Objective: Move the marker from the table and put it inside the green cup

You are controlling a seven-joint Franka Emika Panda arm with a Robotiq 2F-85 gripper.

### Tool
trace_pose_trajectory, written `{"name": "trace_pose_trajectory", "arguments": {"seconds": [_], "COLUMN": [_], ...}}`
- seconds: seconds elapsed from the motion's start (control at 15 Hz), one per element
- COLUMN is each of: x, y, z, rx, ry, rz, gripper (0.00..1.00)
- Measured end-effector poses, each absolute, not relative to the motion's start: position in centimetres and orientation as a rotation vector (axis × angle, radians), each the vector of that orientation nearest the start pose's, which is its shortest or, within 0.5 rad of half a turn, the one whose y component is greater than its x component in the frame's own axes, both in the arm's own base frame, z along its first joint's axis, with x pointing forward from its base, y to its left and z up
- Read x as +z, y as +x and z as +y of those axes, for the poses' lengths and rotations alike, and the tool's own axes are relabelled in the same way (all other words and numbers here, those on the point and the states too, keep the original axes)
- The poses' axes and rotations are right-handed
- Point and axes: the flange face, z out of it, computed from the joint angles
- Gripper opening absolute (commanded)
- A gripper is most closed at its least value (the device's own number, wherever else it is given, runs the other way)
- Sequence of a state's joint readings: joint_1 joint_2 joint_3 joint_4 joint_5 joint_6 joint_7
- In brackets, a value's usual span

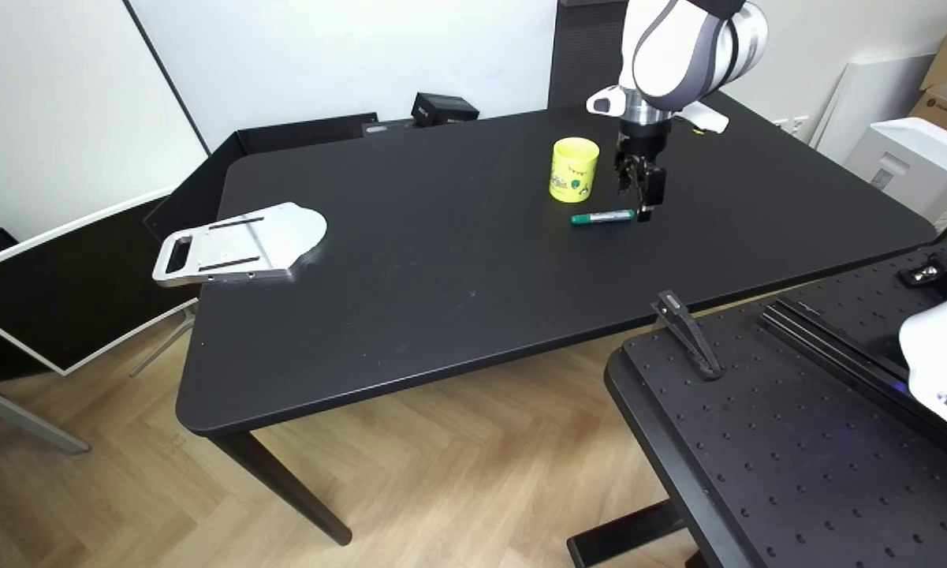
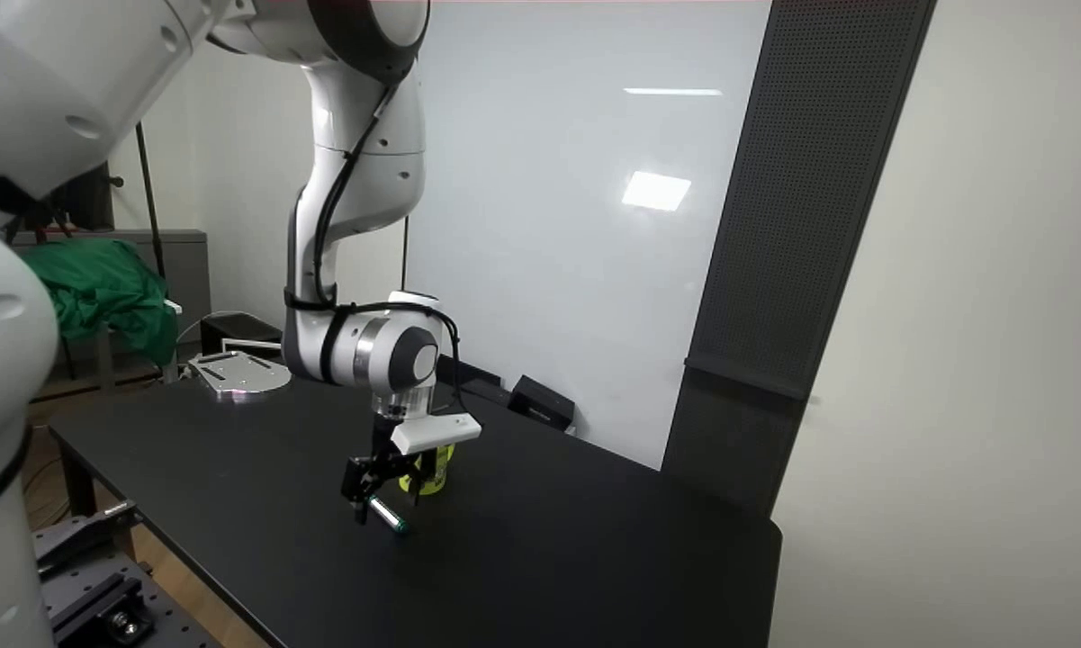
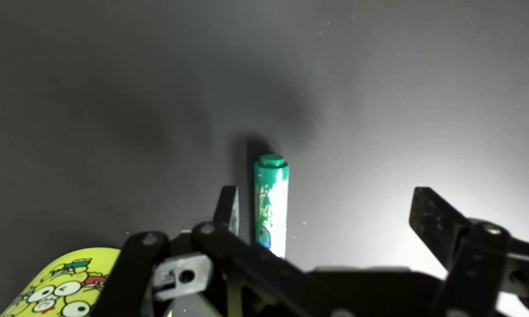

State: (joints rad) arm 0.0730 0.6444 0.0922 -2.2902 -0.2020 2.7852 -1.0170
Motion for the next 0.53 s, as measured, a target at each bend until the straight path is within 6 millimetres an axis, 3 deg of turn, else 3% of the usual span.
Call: {"name": "trace_pose_trajectory", "arguments": {"seconds": [0.47,0.53], "x": [4.5,4.3], "y": [47.8,47.8], "z": [10.4,10.5], "rx": [0.186,0.188], "ry": [-2.393,-2.394], "rz": [-1.95,-1.948], "gripper": [1.0,0.75]}}
